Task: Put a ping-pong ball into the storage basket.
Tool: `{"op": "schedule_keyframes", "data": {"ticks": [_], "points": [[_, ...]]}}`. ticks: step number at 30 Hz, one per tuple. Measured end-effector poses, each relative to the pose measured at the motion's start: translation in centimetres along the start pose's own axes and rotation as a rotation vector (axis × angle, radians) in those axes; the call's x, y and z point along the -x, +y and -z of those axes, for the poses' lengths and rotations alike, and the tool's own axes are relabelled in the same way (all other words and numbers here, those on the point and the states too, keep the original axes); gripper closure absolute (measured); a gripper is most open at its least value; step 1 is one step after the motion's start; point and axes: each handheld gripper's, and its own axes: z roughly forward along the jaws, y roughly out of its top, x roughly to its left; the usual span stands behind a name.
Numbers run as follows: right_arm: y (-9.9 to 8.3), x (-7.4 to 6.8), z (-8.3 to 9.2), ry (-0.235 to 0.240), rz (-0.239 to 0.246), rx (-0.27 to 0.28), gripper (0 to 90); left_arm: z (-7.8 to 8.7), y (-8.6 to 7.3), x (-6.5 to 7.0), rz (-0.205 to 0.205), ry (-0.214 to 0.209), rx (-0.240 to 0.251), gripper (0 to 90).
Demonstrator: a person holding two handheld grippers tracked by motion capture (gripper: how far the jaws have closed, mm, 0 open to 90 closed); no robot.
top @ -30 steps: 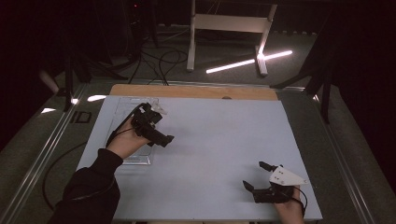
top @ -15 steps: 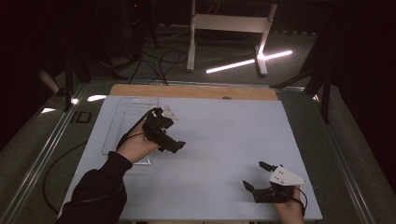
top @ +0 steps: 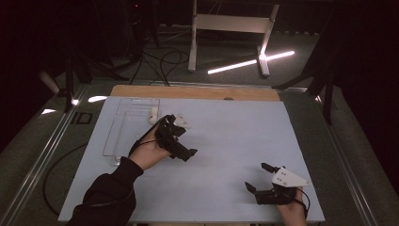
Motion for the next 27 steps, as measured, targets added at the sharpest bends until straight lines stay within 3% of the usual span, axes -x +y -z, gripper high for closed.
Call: {"op": "schedule_keyframes", "data": {"ticks": [7,14,17,27], "points": [[0.0,0.0,0.1,0.002,0.004,0.002,8.7,-1.5,-0.2,1.6,-0.024,-0.067,-0.005,0.6],[0.0,-0.1,0.0,0.003,0.007,-0.001,8.7,-2.4,-0.8,2.9,-0.056,-0.09,-0.012,0.6],[0.0,0.0,0.0,0.004,0.005,-0.001,8.7,-2.6,-1.1,3.3,-0.051,-0.12,-0.021,0.6],[0.0,0.0,0.0,0.005,0.007,0.001,8.7,-3.3,-2.6,4.6,-0.067,-0.138,-0.037,0.6]]}}
